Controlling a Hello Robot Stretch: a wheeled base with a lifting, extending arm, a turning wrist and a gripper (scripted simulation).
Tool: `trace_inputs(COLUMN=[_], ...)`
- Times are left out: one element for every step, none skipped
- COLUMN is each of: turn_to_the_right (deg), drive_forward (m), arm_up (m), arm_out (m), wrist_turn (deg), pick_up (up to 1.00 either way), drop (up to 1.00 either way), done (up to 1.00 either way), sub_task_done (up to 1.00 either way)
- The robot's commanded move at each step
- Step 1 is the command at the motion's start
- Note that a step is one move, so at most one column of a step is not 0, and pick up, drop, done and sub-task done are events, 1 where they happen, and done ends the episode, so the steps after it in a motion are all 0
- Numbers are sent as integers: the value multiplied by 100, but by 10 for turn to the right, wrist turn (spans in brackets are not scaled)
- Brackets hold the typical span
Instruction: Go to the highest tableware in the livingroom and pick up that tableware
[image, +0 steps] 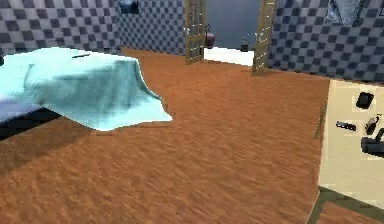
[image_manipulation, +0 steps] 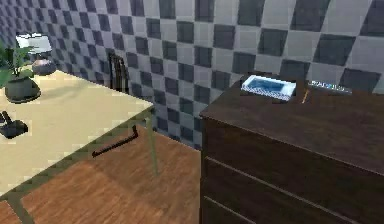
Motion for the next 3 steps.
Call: trace_inputs(turn_to_the_right=[0, -180, 0], drive_forward=[30, 0, 55], arm_up=[0, 0, 0], arm_out=[0, 0, 0], wrist_turn=[0, 0, 0], pick_up=[0, 0, 0], drop=[0, 0, 0], done=[0, 0, 0], sub_task_done=[0, 0, 0])
